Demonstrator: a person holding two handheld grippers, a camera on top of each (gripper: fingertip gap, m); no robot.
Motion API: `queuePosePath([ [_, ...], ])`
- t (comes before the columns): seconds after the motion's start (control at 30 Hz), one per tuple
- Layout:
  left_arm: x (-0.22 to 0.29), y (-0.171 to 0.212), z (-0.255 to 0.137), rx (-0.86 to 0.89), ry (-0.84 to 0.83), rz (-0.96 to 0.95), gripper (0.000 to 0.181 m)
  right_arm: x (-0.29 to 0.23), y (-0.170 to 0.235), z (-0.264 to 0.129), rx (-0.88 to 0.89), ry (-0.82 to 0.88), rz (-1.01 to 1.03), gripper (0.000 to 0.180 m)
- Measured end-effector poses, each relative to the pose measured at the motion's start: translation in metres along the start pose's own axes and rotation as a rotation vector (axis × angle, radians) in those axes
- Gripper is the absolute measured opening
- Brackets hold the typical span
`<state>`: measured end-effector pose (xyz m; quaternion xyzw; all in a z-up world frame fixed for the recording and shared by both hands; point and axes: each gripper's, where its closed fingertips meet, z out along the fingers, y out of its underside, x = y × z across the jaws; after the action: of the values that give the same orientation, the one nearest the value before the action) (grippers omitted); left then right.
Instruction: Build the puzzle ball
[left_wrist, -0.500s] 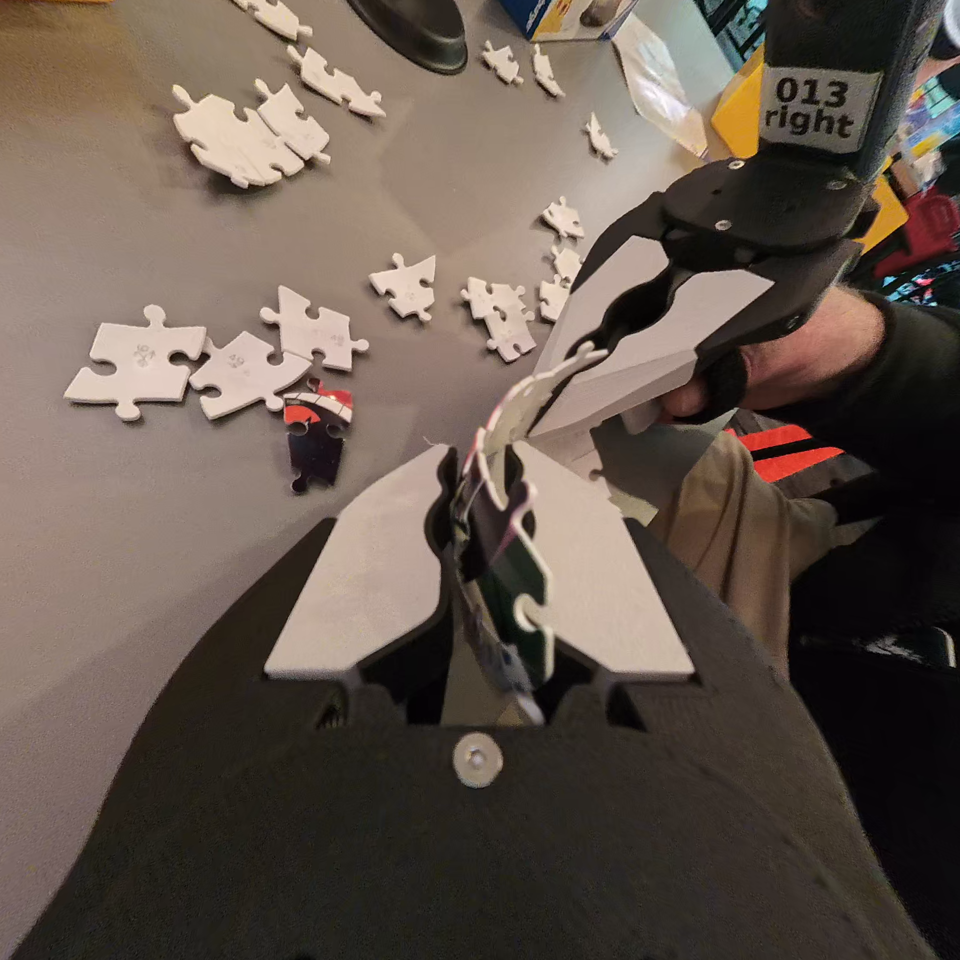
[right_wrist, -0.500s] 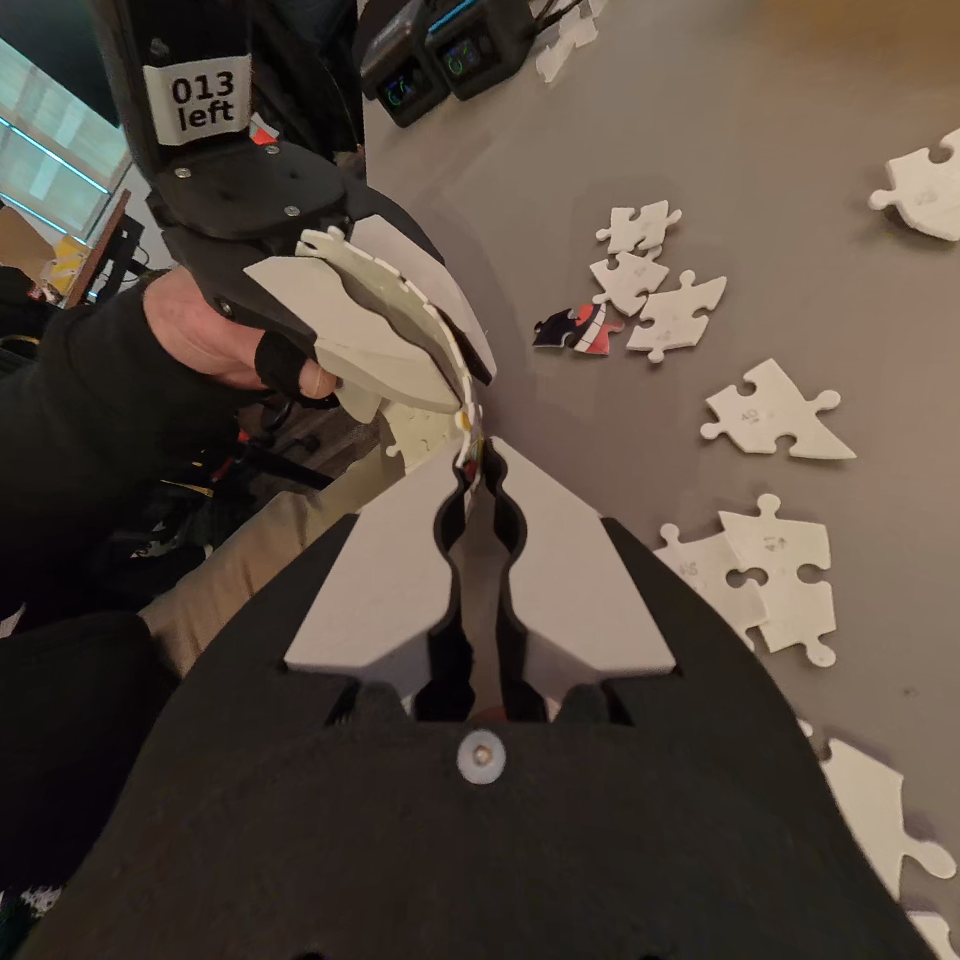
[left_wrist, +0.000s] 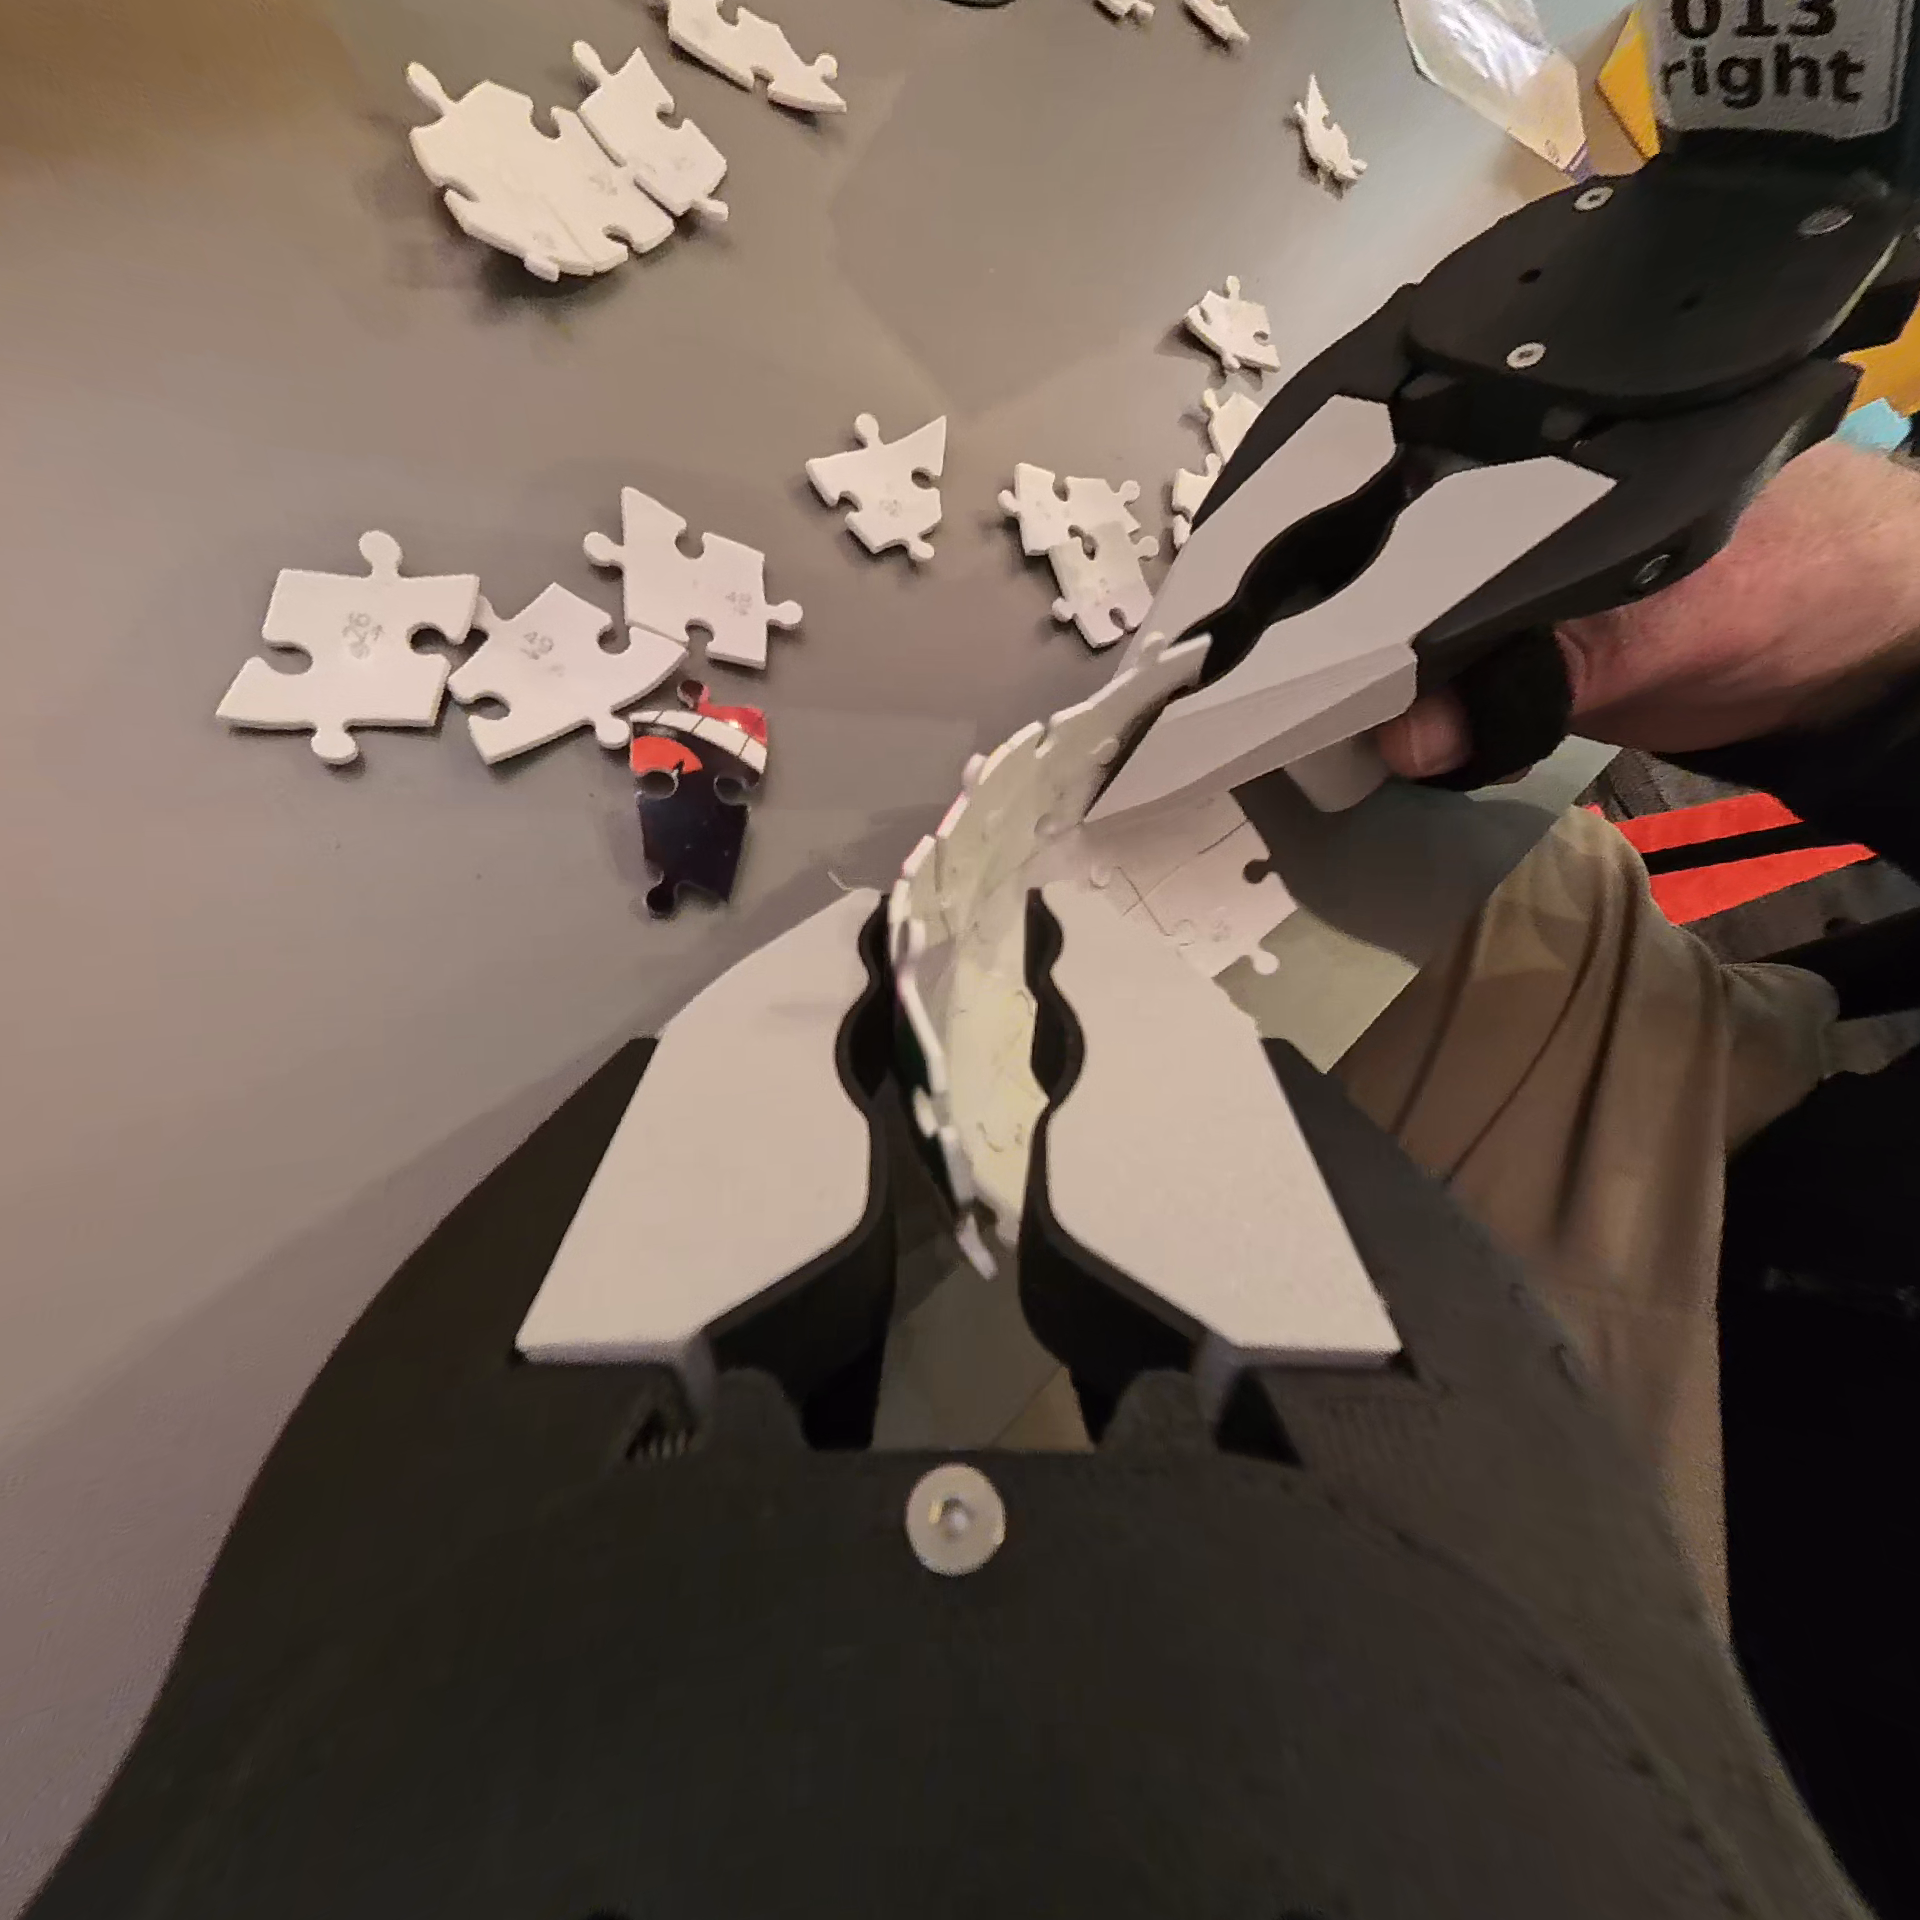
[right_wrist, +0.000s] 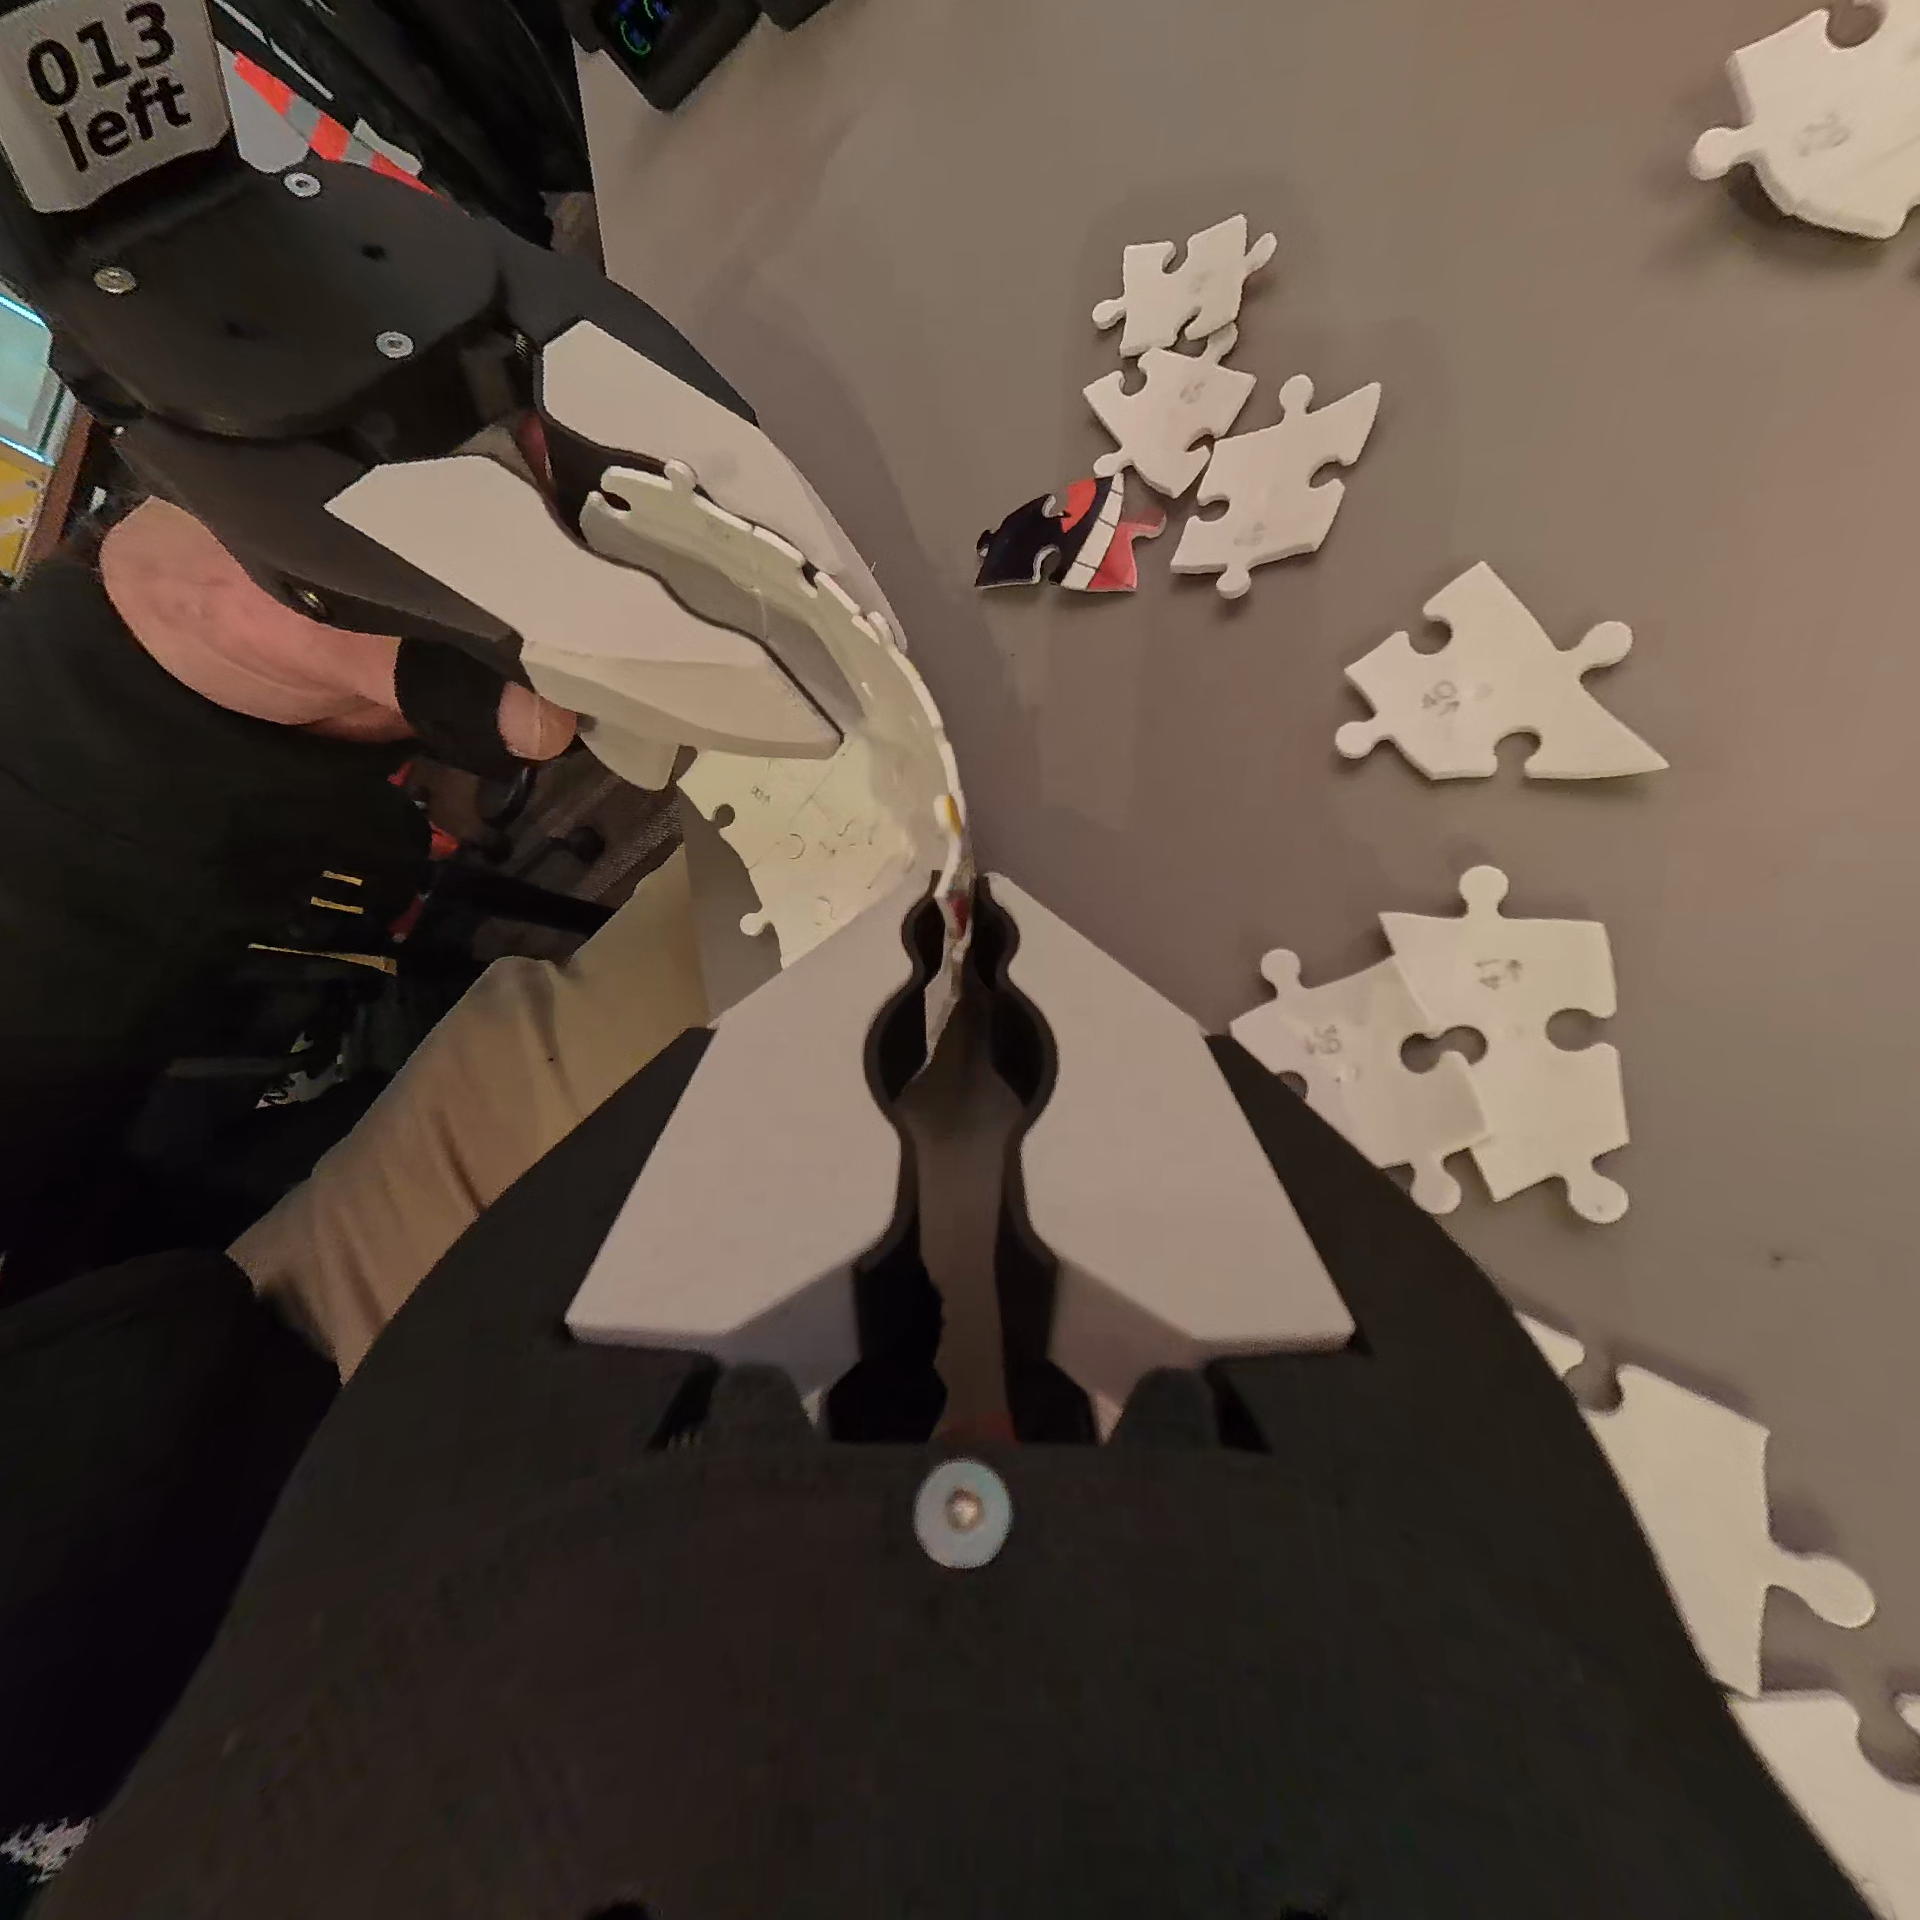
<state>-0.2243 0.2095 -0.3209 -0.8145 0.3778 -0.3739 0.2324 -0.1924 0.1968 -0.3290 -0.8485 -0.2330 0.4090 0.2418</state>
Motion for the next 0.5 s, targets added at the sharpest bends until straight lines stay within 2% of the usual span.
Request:
queuePosePath([
  [0.13,-0.0033,0.0014,0.0027,-0.008,-0.03,0.023,0.013,-0.0003,0.0009,0.0,0.001,0.002,0.004,0.002],
  [0.5,-0.0054,-0.0044,0.0074,-0.038,-0.117,0.114,0.01,0.0036,-0.0012,-0.0029,0.029,0.015,0.036,0.001],
])
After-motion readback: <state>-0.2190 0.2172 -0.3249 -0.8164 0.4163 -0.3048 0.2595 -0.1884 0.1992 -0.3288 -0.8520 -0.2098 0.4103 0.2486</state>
